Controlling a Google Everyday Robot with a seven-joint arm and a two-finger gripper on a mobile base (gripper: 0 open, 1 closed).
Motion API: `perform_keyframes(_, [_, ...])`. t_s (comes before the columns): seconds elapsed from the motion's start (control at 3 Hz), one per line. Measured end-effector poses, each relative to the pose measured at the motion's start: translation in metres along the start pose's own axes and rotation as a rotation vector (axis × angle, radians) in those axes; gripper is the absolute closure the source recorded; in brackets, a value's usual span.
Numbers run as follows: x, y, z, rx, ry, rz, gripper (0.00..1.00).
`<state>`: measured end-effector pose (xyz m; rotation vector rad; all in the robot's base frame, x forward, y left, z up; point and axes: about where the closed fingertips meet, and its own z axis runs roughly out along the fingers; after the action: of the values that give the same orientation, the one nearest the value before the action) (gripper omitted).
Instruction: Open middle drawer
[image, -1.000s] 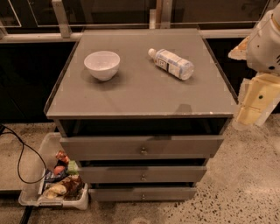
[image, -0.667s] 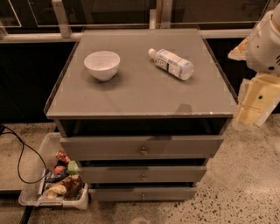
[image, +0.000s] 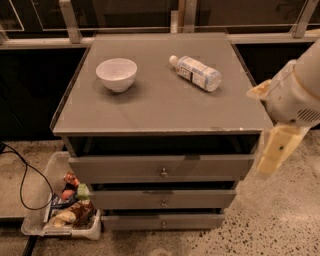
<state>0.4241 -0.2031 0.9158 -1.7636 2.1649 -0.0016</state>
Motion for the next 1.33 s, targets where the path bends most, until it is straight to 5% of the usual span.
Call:
perform_keyframes(0.67, [0.028, 0.062, 0.088, -0.020, -0.116, -0.059, 0.00])
perform_keyframes(1.33, [0.029, 0.065, 0.094, -0.020, -0.098, -0.066, 0.00])
